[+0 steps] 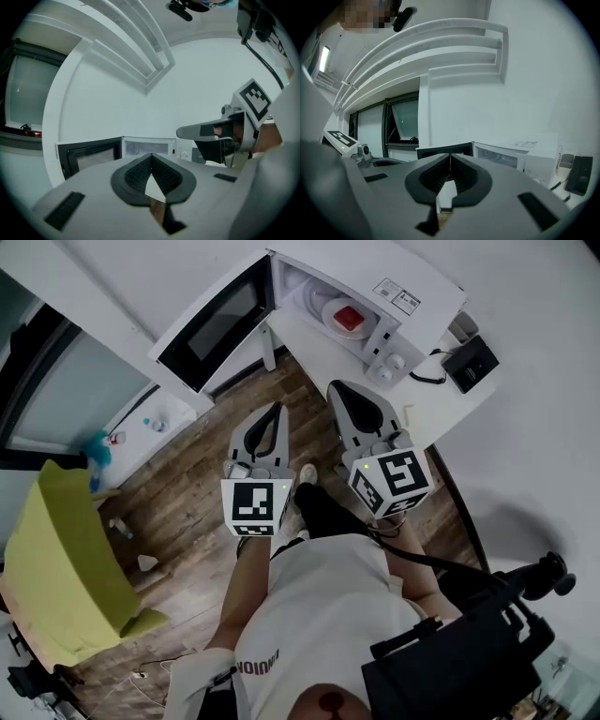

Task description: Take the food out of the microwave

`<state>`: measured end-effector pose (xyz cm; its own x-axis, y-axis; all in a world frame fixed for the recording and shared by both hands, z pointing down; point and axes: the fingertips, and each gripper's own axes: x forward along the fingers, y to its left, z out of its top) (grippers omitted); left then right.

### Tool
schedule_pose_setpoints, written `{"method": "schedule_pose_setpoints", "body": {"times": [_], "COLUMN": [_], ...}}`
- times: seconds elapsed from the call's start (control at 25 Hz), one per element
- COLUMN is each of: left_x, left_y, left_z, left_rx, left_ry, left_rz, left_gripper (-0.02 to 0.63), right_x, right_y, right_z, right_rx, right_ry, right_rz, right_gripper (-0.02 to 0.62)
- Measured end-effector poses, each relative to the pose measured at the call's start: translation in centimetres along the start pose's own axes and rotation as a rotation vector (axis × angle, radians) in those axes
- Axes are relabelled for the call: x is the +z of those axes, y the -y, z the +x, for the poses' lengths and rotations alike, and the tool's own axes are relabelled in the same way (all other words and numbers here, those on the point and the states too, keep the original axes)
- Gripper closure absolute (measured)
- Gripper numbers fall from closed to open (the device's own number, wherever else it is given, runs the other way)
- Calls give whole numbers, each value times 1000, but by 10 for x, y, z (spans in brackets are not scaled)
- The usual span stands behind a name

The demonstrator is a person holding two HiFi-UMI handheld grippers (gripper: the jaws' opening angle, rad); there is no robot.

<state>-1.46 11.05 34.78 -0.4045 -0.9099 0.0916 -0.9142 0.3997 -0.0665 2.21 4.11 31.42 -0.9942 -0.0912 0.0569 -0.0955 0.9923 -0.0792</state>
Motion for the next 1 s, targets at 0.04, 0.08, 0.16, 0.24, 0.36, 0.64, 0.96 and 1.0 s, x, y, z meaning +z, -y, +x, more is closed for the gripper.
{"method": "schedule_pose_setpoints", "body": {"times": [0.04, 0.08, 0.16, 0.24, 0.36, 0.64, 0.96, 1.0], "left_x": [1, 2, 4, 8, 14, 10, -7, -7], "left_y": [-3, -6, -12, -15, -19, -25, -24, -24], "left_z": [9, 18, 37, 56, 83, 138, 182, 187], "left_rx": [-3, -5, -14, -35, -65, -114, -207, -225], "left_ry": [-3, -5, -10, -6, -6, -33, -81, -84], "left_rz": [-1, -2, -2, -1, 9, 6, -22, -22], "left_gripper": [594, 594, 594, 594, 594, 594, 594, 594], "right_x": [1, 3, 6, 9, 13, 12, 3, 3], "right_y": [6, 11, 25, 39, 59, 95, 124, 126], "right_z": [7, 14, 26, 39, 55, 84, 98, 99], "right_rx": [0, -2, -8, -18, -39, -77, -158, -173], "right_ry": [-1, -3, -5, -3, 2, -5, -29, -30], "right_rz": [0, 2, 7, 15, 27, 38, 60, 63], "right_gripper": [574, 574, 574, 574, 574, 574, 574, 574]}}
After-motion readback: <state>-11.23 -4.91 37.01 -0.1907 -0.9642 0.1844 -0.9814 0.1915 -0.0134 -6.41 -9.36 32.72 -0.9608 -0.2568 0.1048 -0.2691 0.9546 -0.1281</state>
